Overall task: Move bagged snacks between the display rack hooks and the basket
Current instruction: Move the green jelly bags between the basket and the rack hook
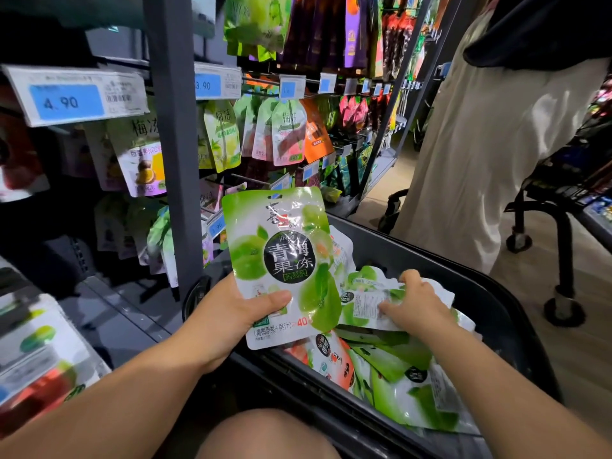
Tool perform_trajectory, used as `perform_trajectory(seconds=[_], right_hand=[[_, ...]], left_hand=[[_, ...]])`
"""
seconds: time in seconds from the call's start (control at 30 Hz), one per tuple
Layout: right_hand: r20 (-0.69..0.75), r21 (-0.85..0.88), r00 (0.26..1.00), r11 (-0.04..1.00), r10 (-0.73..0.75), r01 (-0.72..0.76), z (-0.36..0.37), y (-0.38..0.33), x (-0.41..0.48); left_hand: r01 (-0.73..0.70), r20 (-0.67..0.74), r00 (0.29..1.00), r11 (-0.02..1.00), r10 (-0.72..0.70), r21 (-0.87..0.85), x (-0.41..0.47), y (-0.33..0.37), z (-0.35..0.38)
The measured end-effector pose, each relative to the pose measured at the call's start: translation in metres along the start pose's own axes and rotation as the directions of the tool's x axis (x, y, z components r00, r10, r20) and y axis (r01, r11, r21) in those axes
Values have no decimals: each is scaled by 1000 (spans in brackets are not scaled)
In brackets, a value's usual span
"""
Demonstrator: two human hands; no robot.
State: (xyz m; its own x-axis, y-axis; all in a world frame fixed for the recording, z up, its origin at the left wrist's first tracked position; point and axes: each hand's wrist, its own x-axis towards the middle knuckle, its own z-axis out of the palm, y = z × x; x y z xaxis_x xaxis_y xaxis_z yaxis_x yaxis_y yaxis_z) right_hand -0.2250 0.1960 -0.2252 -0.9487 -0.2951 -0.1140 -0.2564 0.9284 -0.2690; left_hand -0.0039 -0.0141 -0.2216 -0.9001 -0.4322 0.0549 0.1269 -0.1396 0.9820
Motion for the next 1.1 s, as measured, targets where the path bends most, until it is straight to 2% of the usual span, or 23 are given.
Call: perform_trajectory(seconds=[0.1, 0.17, 0.27, 0.33, 0.47, 0.57, 0.7, 0.73, 0.8, 0.87, 0.9, 0.97, 1.03, 1.1], right_hand=[[-44, -266, 957, 926, -288, 267, 4, 2, 1], [31, -266, 887, 851, -461, 452, 6, 4, 4], [247, -279, 857, 814, -451, 509, 9, 5, 3], [284, -305, 854, 804, -435, 511, 7, 3, 2], [184, -338, 844, 774, -504, 536, 7, 3, -1], [74, -270, 830, 790, -553, 550, 7, 4, 0], [-89, -200, 760, 759, -644, 620, 10, 5, 1], [-152, -175, 753, 767, -641, 617, 10, 5, -1], [-251, -70, 797, 831, -550, 552, 8, 4, -5], [-337, 91, 843, 877, -419, 472, 4, 2, -10], [-397, 206, 848, 867, -350, 454, 1, 1, -13], [-487, 461, 851, 769, -198, 442, -9, -6, -20], [-478, 671, 874, 606, -88, 428, -21, -16, -29], [-441, 790, 896, 448, -59, 419, -37, -30, -44]], left_hand=[[4, 1, 1000, 1000, -4, -12, -1, 0, -1], [3, 3, 1000, 1000, -3, -18, -1, -1, 0], [2, -6, 1000, 1000, -2, -22, -1, -1, 0], [3, -6, 1000, 1000, -4, -25, -1, -1, 0], [1, -2, 1000, 1000, -1, -29, -1, 0, 1], [-3, -8, 1000, 1000, 2, -31, -1, 0, 1], [9, -32, 999, 999, -11, -49, -2, 2, 3], [15, -44, 999, 998, -17, -57, -3, 3, 4], [24, -81, 996, 996, -31, -87, -5, 2, 5], [27, -136, 990, 993, -42, -113, -9, 2, 6], [27, -166, 985, 992, -47, -120, -11, 3, 6], [21, -219, 974, 992, -48, -125, -15, 5, 3], [8, -260, 965, 993, -38, -115, -19, 10, -2], [-8, -281, 959, 996, -18, -90, -22, 19, -8]])
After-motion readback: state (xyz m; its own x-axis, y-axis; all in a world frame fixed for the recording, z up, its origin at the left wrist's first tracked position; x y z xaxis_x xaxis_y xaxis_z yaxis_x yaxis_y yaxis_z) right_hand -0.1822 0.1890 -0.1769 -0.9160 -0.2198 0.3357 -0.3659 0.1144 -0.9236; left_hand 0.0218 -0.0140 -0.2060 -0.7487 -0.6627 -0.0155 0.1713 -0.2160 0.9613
